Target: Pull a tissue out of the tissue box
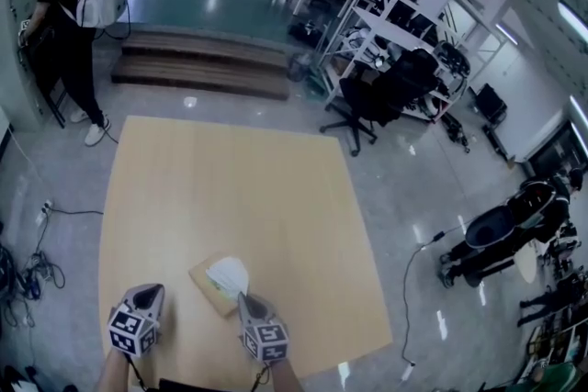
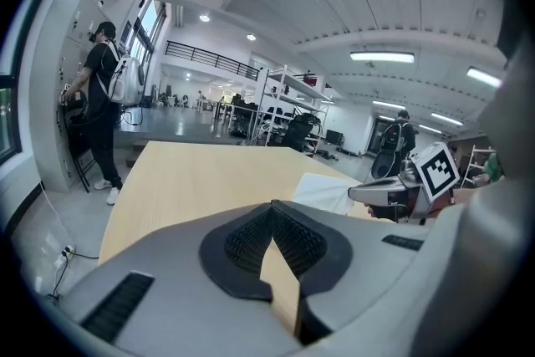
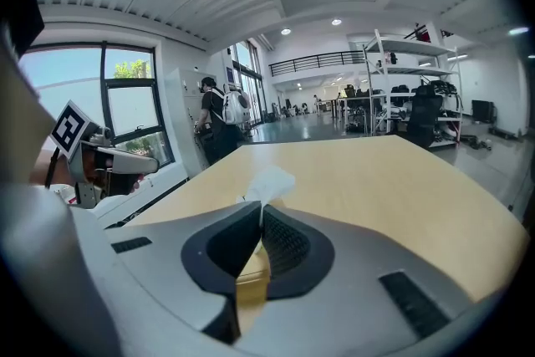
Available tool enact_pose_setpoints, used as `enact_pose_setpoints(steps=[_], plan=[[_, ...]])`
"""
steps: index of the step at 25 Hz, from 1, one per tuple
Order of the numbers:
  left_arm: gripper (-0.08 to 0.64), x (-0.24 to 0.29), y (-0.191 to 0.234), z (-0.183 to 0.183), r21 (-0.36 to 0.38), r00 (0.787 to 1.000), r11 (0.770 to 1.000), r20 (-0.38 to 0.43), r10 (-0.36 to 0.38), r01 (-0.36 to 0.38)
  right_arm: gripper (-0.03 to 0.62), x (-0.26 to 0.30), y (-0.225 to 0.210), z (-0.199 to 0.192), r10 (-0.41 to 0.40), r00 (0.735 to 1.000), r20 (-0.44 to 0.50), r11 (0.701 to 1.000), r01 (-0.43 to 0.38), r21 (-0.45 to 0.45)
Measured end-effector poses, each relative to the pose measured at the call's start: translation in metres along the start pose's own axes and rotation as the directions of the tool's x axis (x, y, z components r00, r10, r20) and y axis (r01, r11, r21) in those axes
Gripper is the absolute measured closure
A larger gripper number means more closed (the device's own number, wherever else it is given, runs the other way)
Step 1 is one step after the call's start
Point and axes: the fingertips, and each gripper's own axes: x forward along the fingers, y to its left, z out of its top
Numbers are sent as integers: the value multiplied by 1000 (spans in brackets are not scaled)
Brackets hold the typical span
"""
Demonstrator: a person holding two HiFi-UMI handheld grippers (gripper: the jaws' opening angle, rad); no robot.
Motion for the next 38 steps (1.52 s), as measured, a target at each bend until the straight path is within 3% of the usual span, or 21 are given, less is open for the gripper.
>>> enact_pose_setpoints(steps=[24,38], plan=[[552,-51,-25,38,17,990,1000,141,18,-20,586,-71,5,59,-47,985,168,998,55,-44],[552,-86,-60,55,74,978,997,208,-18,3,586,-132,16,58,-88,967,238,994,101,-44]])
